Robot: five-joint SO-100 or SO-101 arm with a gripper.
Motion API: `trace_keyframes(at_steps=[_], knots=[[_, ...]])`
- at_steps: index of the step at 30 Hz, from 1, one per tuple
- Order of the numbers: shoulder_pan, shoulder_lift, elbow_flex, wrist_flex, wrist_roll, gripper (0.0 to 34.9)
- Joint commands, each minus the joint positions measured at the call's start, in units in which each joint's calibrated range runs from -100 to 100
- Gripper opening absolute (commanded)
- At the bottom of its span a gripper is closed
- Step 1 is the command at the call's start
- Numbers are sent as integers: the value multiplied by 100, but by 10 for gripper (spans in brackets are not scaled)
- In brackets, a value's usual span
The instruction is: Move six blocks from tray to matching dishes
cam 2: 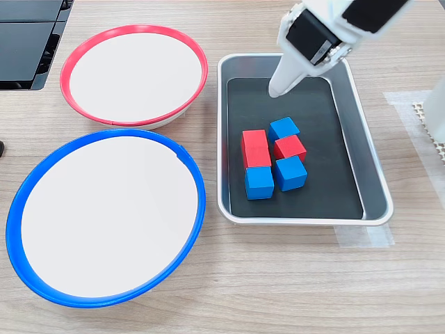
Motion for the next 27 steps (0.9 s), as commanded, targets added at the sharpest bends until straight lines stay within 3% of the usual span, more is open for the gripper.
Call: trace_keyframes(at_steps=[1,7,27], knots=[[147,-14,-367,177,156,69],[-88,97,-285,111,293,175],[-304,259,862,-723,669,146]])
